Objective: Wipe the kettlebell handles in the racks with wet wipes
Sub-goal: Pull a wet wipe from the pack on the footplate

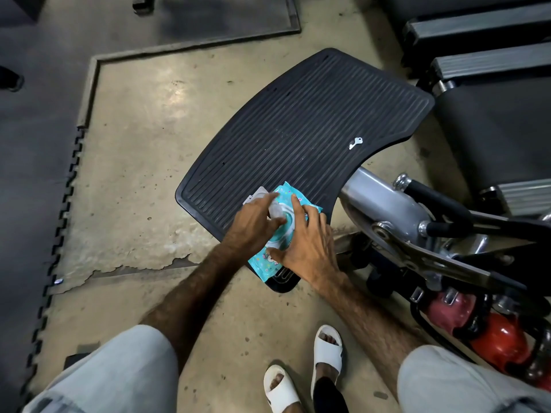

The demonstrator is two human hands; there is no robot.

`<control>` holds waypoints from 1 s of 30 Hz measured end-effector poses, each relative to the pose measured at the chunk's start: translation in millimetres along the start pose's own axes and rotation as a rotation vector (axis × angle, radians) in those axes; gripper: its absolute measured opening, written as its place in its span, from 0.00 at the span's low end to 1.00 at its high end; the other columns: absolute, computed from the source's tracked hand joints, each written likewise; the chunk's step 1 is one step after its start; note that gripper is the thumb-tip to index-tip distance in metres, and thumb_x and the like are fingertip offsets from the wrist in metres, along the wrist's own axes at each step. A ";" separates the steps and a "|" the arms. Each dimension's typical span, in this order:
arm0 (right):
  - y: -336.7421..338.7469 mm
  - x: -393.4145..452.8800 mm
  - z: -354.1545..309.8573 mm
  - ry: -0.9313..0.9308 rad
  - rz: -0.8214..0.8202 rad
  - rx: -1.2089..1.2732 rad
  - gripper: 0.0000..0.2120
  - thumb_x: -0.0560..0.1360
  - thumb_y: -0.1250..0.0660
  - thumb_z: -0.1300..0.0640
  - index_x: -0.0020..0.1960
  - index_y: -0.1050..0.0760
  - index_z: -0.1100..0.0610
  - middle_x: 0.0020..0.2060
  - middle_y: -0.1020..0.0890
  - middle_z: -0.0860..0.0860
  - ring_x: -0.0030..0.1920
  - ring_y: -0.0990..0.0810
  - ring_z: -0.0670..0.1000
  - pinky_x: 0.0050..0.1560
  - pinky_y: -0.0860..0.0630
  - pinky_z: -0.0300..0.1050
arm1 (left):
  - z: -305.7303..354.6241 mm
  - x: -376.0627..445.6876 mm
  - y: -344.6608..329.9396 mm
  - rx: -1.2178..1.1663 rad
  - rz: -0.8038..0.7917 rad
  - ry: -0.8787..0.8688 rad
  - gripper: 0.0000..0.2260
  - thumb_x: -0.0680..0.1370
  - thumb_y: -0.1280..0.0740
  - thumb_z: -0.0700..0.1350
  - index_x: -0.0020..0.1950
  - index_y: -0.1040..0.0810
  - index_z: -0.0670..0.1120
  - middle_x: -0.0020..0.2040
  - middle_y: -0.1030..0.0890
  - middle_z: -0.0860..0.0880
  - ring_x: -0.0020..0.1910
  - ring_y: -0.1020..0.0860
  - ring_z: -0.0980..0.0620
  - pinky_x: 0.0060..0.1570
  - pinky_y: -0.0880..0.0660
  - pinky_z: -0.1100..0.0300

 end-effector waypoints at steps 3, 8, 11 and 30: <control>0.2 -0.6 -0.3 -0.002 0.011 -0.001 0.59 0.62 0.25 0.33 0.79 0.55 0.51 0.68 0.34 0.53 0.64 0.33 0.54 0.64 0.31 0.50 | 13.0 1.7 0.4 0.130 0.043 -0.101 0.08 0.75 0.34 0.43 0.50 0.18 0.44 0.46 0.19 0.45 0.45 0.21 0.46 0.42 0.25 0.53; 3.1 -2.0 0.6 -0.007 0.047 0.007 0.59 0.60 0.25 0.33 0.79 0.51 0.53 0.67 0.32 0.53 0.62 0.31 0.55 0.62 0.29 0.51 | 11.9 -9.4 27.4 -0.119 0.282 -0.083 0.05 0.75 0.35 0.37 0.48 0.20 0.41 0.46 0.20 0.47 0.44 0.23 0.51 0.44 0.27 0.59; 2.4 -2.3 -0.6 -0.006 0.045 0.005 0.58 0.60 0.25 0.32 0.79 0.51 0.54 0.66 0.32 0.54 0.62 0.31 0.55 0.61 0.29 0.51 | 3.6 -22.9 39.6 -0.284 0.356 -0.010 0.02 0.79 0.37 0.39 0.49 0.24 0.43 0.44 0.20 0.51 0.43 0.22 0.53 0.42 0.25 0.60; -0.2 -3.3 3.8 0.004 0.054 0.047 0.56 0.61 0.24 0.35 0.79 0.48 0.53 0.67 0.31 0.54 0.62 0.31 0.56 0.62 0.29 0.53 | 17.9 -31.7 41.3 -0.338 0.404 0.027 0.10 0.80 0.36 0.46 0.57 0.22 0.44 0.46 0.19 0.54 0.43 0.21 0.59 0.42 0.25 0.73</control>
Point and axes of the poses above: each hand's wrist, its own x-axis towards the middle knuckle, its own y-axis out of the back of the hand, z = x × y, the point moved 8 cm from there along x, towards the middle knuckle
